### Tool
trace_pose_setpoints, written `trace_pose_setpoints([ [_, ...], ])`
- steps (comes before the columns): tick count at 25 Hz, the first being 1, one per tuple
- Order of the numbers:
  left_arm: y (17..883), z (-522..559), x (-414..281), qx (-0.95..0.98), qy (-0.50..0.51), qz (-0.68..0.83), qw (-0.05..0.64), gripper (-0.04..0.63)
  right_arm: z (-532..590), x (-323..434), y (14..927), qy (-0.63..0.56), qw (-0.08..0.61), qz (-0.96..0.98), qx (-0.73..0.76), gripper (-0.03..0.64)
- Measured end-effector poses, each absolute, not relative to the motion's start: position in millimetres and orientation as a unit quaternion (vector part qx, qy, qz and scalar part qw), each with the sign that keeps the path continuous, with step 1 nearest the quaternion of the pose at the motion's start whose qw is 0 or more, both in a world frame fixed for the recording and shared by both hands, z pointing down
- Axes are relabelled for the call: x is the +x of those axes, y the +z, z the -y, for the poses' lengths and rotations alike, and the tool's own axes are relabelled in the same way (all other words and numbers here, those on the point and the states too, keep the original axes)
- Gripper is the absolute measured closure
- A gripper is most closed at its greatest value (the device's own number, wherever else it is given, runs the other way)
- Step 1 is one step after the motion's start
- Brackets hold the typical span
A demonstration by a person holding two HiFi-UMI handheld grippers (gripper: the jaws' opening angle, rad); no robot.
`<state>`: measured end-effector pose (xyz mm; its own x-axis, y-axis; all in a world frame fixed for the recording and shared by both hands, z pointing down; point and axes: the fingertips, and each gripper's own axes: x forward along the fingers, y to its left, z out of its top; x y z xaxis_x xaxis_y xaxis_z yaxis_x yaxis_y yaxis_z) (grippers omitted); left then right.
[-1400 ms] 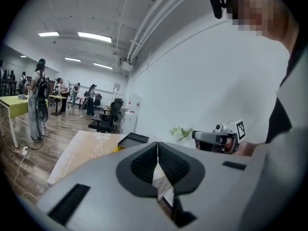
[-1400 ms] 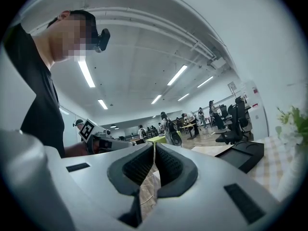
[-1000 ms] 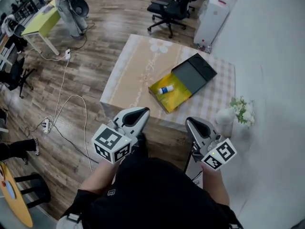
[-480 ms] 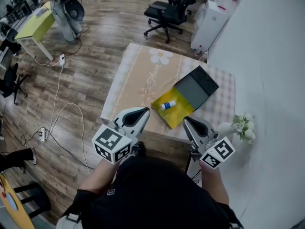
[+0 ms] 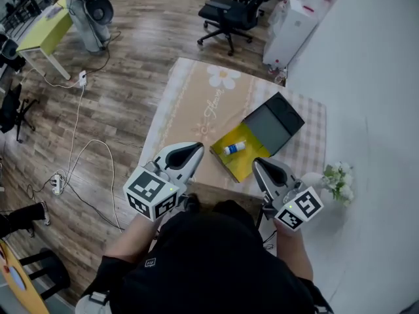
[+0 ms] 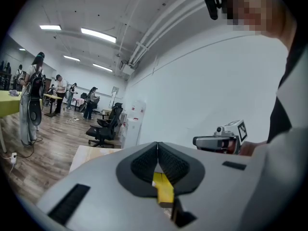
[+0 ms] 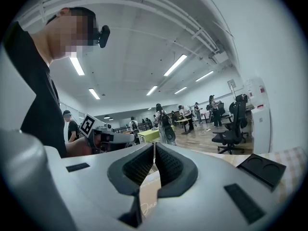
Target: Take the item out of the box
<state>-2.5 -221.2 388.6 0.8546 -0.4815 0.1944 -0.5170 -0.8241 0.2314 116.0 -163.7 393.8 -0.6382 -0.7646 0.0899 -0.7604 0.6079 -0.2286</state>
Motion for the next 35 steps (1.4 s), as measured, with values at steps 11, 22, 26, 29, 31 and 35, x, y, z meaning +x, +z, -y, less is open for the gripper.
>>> trace_pose_setpoints([
  [11,392.7,244.0,58.1,0.938,0.081,0.301,0.153,0.580,193.0,183.8,401.0,-0.124,0.019,-0.909,-0.397,0.578],
  [22,411.6,258.6,66.5,0.938,0.106,0.295,0.147,0.580,226.2,187.0,460.3,-0.138,-0.067,-0.919,-0.364,0.577],
  [26,418.2,272.5,59.0,0.938,0.103,0.293,0.156,0.580,243.0,174.3,489.6,-0.136,-0.140,-0.916,-0.350,0.576],
  [29,425.0,278.7,57.2,0.938,0.098,0.288,0.169,0.580,250.7,162.5,513.8,-0.122,-0.201,-0.911,-0.339,0.575],
  [31,430.2,280.1,55.6,0.937,0.096,0.285,0.177,0.580,252.3,155.1,529.5,-0.105,-0.245,-0.906,-0.330,0.575],
  [35,446.1,285.3,45.6,0.933,0.097,0.288,0.195,0.580,250.6,143.6,561.9,-0.084,-0.312,-0.895,-0.308,0.575],
])
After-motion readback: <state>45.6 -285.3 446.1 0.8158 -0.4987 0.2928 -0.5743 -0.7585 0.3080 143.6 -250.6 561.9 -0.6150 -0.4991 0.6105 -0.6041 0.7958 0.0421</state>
